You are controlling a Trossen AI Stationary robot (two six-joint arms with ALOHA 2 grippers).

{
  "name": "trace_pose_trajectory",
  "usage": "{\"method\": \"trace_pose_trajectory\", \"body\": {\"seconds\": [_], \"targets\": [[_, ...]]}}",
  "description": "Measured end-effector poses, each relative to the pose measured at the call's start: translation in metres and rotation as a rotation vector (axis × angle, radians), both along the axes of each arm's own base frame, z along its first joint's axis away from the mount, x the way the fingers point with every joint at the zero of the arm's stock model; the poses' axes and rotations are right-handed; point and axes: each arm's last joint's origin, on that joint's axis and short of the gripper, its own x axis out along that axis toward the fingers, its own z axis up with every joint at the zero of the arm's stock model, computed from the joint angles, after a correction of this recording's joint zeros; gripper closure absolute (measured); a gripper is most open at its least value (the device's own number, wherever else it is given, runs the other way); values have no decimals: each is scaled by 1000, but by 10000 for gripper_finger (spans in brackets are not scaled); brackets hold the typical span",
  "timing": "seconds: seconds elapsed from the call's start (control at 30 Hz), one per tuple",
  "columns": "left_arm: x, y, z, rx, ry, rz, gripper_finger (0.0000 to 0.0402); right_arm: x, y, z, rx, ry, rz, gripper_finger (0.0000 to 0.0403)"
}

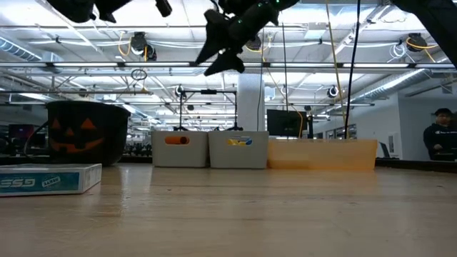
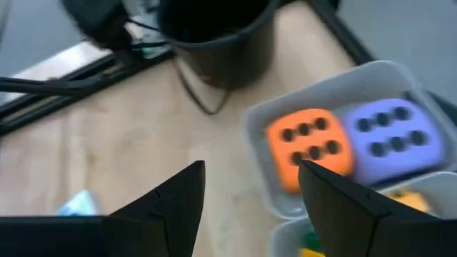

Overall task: Pick & Place Toys
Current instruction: Put the blue playing card into the orange bin

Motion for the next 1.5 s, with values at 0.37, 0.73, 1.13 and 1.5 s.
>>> {"method": "trace_pose_trajectory", "body": {"seconds": [0.37,0.73,1.13,1.5], "targets": [[-16,-52,2,77,145,-44,188,-20,93,58,-221,-69,-10,193],[-29,-92,-35,71,571,127,188,-54,166,57,-290,-125,-6,197],[-25,-137,-66,-200,914,311,188,-125,173,5,-242,-269,-178,200],[17,-203,-110,-541,1170,379,188,-190,179,-6,-249,-336,-109,200]]}}
